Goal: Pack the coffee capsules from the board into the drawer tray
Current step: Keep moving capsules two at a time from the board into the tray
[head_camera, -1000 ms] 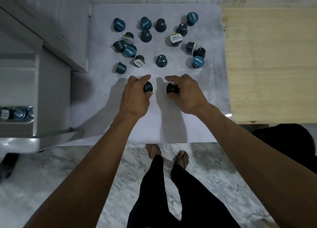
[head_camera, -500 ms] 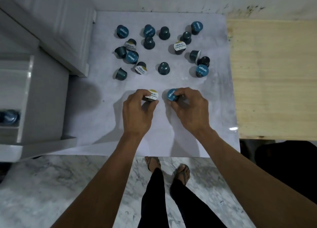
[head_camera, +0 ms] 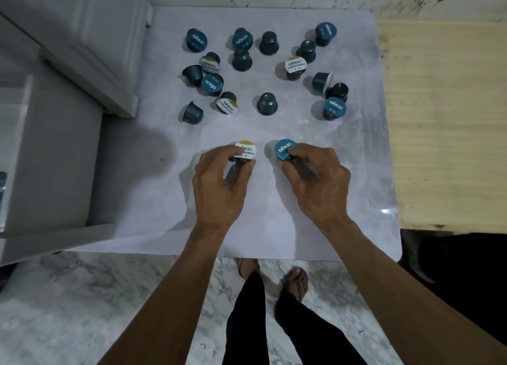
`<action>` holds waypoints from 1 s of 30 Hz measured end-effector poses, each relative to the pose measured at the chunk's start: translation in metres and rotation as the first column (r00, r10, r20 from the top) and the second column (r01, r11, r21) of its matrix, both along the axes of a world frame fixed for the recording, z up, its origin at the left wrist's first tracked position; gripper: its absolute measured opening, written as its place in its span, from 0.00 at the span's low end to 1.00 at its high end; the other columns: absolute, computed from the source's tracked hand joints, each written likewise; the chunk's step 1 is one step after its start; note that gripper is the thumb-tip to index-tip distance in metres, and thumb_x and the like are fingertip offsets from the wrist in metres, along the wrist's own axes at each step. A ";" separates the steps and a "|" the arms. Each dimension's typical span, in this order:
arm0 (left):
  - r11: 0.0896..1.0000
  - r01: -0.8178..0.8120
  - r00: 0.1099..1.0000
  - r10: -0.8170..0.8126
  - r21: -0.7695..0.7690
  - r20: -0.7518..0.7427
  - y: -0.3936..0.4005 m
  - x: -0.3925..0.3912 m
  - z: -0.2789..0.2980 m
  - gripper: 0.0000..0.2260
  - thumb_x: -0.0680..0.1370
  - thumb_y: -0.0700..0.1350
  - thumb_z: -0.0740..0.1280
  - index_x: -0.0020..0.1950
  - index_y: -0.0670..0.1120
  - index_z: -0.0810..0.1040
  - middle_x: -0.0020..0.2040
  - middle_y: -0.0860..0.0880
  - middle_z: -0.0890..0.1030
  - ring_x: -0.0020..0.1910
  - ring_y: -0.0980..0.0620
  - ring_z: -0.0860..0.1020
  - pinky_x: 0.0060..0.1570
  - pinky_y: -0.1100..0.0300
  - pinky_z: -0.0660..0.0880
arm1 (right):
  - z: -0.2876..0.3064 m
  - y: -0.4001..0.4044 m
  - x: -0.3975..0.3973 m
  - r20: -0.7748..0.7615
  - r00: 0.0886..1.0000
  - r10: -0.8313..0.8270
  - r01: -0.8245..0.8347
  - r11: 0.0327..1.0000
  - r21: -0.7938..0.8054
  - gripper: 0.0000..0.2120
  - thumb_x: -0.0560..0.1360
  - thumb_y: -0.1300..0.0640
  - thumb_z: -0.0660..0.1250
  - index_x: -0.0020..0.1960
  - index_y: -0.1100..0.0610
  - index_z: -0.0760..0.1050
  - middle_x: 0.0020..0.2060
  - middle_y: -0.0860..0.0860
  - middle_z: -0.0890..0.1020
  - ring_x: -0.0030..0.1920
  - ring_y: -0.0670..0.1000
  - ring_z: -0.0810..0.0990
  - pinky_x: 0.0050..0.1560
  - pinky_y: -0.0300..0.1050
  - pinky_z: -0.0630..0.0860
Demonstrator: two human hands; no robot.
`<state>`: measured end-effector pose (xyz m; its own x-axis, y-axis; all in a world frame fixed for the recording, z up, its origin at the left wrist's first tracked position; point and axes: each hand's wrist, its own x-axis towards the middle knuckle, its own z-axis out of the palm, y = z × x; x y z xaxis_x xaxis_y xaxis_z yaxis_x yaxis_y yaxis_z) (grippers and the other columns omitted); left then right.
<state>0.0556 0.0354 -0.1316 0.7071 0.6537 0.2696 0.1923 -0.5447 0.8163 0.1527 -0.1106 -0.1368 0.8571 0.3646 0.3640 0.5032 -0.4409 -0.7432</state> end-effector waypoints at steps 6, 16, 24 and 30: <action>0.995 -0.077 0.997 0.078 -0.062 0.013 -0.002 -0.019 0.041 0.11 0.72 0.44 0.76 0.53 0.44 0.81 0.52 0.50 0.83 0.53 0.56 0.79 0.54 0.61 0.77 | 0.039 -0.001 -0.014 -0.092 0.996 0.006 -0.005 1.000 0.007 0.13 0.68 0.58 0.79 0.51 0.57 0.82 0.48 0.47 0.83 0.41 0.47 0.80 0.44 0.28 0.74; 0.985 -0.169 0.984 0.166 0.036 0.068 0.041 -0.099 0.183 0.11 0.71 0.44 0.76 0.52 0.50 0.81 0.47 0.70 0.75 0.45 0.71 0.75 0.44 0.77 0.68 | 0.167 0.050 -0.076 -0.085 0.988 0.125 -0.109 0.978 0.179 0.11 0.68 0.55 0.78 0.49 0.55 0.83 0.45 0.48 0.85 0.37 0.46 0.78 0.39 0.33 0.72; 0.961 -0.218 0.970 0.233 0.171 -0.071 0.168 -0.211 0.247 0.12 0.70 0.50 0.77 0.51 0.53 0.82 0.46 0.56 0.78 0.38 0.59 0.76 0.38 0.79 0.68 | 0.227 0.156 -0.153 -0.087 0.963 0.257 -0.237 0.952 0.192 0.11 0.68 0.53 0.78 0.49 0.52 0.83 0.41 0.45 0.84 0.38 0.46 0.79 0.38 0.35 0.72; 0.953 -0.206 0.952 0.248 0.222 -0.181 0.295 -0.294 0.248 0.10 0.69 0.49 0.78 0.48 0.52 0.82 0.39 0.55 0.78 0.37 0.58 0.76 0.40 0.64 0.73 | 0.225 0.246 -0.212 -0.123 0.954 0.272 -0.253 0.955 0.154 0.10 0.68 0.54 0.78 0.48 0.51 0.83 0.38 0.43 0.83 0.36 0.46 0.78 0.36 0.28 0.69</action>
<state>-0.2383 0.3302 0.1161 0.5996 0.7513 0.2756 0.4805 -0.6134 0.6267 -0.0594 0.1353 0.0878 0.7838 0.5395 0.3075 0.4732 -0.1982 -0.8584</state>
